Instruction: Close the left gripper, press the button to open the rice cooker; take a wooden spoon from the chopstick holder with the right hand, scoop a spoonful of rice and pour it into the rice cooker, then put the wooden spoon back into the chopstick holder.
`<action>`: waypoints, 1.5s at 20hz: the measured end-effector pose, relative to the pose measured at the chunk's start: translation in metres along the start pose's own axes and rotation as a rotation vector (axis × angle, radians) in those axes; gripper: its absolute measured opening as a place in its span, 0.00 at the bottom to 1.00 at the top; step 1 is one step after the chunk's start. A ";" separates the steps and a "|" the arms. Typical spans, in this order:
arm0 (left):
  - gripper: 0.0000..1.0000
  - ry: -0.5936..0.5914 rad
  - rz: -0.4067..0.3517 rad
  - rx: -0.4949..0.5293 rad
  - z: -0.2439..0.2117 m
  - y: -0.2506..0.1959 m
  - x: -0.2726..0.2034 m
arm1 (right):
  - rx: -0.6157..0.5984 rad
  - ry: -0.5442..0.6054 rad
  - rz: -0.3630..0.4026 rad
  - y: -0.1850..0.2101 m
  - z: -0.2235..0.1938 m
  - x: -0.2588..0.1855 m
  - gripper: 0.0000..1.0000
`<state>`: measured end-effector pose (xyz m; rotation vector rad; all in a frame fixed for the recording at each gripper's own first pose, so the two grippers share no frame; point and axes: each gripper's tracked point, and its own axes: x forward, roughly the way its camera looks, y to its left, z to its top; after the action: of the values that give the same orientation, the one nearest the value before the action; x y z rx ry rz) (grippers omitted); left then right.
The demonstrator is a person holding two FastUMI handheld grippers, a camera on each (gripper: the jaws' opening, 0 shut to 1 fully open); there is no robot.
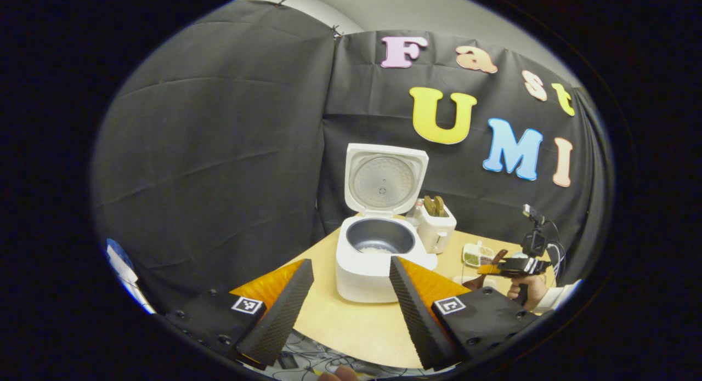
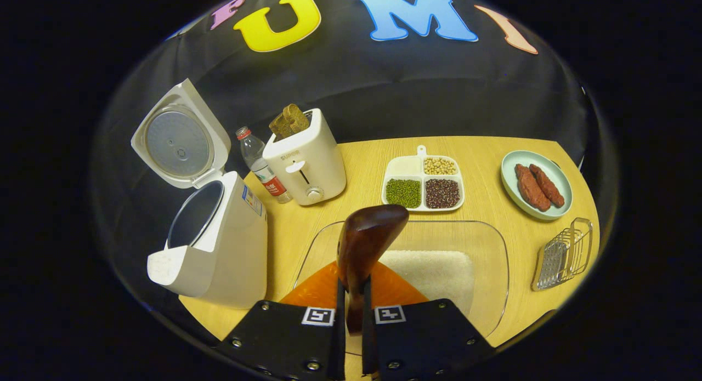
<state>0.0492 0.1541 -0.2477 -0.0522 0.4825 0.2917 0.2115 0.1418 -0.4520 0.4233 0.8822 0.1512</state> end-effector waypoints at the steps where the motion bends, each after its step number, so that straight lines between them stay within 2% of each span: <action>1: 0.98 -0.002 0.006 0.000 0.002 0.003 -0.002 | 0.013 -0.001 0.001 -0.001 0.001 0.000 0.12; 2: 0.94 -0.002 0.012 0.000 0.002 0.007 -0.004 | 0.025 -0.005 0.004 -0.003 0.003 -0.001 0.12; 4: 0.94 -0.008 0.018 -0.007 0.002 0.010 -0.008 | 0.068 -0.017 0.019 -0.003 0.009 -0.007 0.12; 5: 0.98 -0.008 0.018 -0.010 0.003 0.011 -0.009 | 0.090 -0.026 0.026 -0.004 0.013 -0.009 0.12; 6: 0.94 -0.007 0.017 -0.010 0.002 0.010 -0.010 | 0.109 -0.035 0.029 -0.007 0.017 -0.013 0.12; 11: 0.98 -0.017 -0.007 0.025 0.008 -0.001 -0.013 | 0.232 -0.079 0.060 -0.022 0.030 -0.031 0.12; 13: 0.94 -0.018 -0.018 0.034 0.011 -0.005 -0.012 | 0.305 -0.097 0.081 -0.027 0.034 -0.039 0.12; 16: 0.94 -0.025 -0.033 0.033 0.016 -0.011 -0.011 | 0.372 -0.122 0.118 -0.025 0.046 -0.052 0.12; 17: 0.98 -0.029 -0.037 0.035 0.018 -0.012 -0.011 | 0.385 -0.133 0.137 -0.021 0.051 -0.057 0.12; 18: 0.94 -0.032 -0.041 0.038 0.019 -0.013 -0.011 | 0.408 -0.140 0.158 -0.016 0.056 -0.063 0.12; 19: 0.98 -0.036 -0.043 0.041 0.021 -0.013 -0.011 | 0.434 -0.148 0.184 -0.008 0.062 -0.070 0.12; 21: 0.94 -0.038 -0.046 0.040 0.023 -0.012 -0.013 | 0.475 -0.167 0.235 0.010 0.075 -0.083 0.12; 24: 0.94 -0.042 -0.044 0.038 0.023 -0.010 -0.015 | 0.504 -0.189 0.305 0.044 0.093 -0.098 0.12; 25: 0.98 -0.046 -0.041 0.038 0.024 -0.009 -0.015 | 0.511 -0.194 0.331 0.059 0.099 -0.102 0.12; 27: 0.98 -0.053 -0.032 0.036 0.026 -0.001 -0.019 | 0.505 -0.205 0.375 0.090 0.110 -0.110 0.12; 28: 0.94 -0.055 -0.027 0.033 0.025 0.008 -0.024 | 0.492 -0.211 0.395 0.107 0.115 -0.112 0.12; 30: 0.96 -0.057 -0.012 0.022 0.024 0.023 -0.030 | 0.454 -0.221 0.426 0.140 0.125 -0.109 0.12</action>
<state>0.0284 0.1715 -0.2119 -0.0250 0.4288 0.2752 0.2459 0.1994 -0.2451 1.0333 0.5934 0.2906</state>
